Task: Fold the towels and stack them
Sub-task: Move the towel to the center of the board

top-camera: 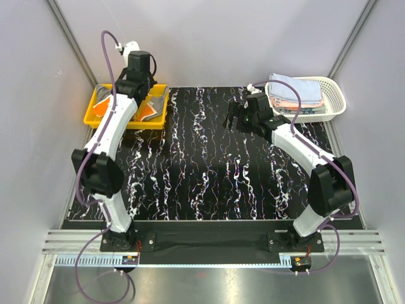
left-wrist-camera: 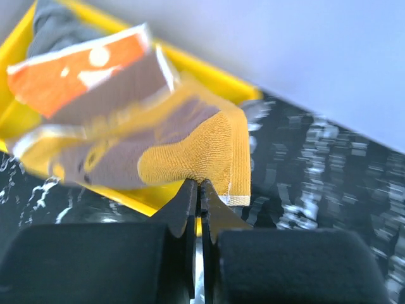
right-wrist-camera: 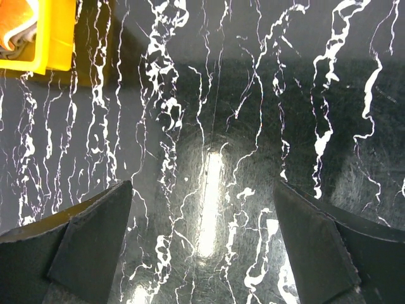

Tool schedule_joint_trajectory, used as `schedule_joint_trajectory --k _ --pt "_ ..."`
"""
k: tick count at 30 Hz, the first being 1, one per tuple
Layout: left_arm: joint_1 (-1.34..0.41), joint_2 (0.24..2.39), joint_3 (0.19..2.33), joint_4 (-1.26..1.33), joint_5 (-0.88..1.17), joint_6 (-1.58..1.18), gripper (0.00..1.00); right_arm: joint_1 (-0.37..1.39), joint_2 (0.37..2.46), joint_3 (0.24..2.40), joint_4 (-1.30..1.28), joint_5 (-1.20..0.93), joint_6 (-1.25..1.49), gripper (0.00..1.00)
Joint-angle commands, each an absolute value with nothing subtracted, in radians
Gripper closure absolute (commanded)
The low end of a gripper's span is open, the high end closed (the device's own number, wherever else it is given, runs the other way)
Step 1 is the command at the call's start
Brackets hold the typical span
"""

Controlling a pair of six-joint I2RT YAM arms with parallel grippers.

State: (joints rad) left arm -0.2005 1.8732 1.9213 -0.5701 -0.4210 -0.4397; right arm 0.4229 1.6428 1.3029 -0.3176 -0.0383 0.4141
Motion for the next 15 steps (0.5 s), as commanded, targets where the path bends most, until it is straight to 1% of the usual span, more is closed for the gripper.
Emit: schedule_joint_trajectory --k 1,4,8,12,13,15 --pt "-0.294 1.748 1.907 -0.529 -0.454 -0.403 1.00 0.428 1.609 1.365 -0.319 -0.008 0.391 0.00" --pt "-0.369 1.683 1.875 -0.528 -0.452 -0.393 1.00 0.428 1.592 1.379 -0.342 0.055 0.382 0.00" --pt "-0.550 1.560 1.807 -0.541 -0.439 -0.402 1.00 0.428 1.566 1.393 -0.380 0.147 0.377 0.00" --pt "-0.737 1.471 1.636 -0.528 -0.451 -0.446 1.00 0.426 1.519 1.384 -0.417 0.228 0.385 0.00" --pt "-0.817 1.454 1.609 -0.528 -0.460 -0.462 1.00 0.425 1.508 1.367 -0.426 0.245 0.387 0.00" --pt "-0.894 1.425 1.537 -0.529 -0.474 -0.491 1.00 0.417 1.471 1.344 -0.431 0.290 0.400 0.00"
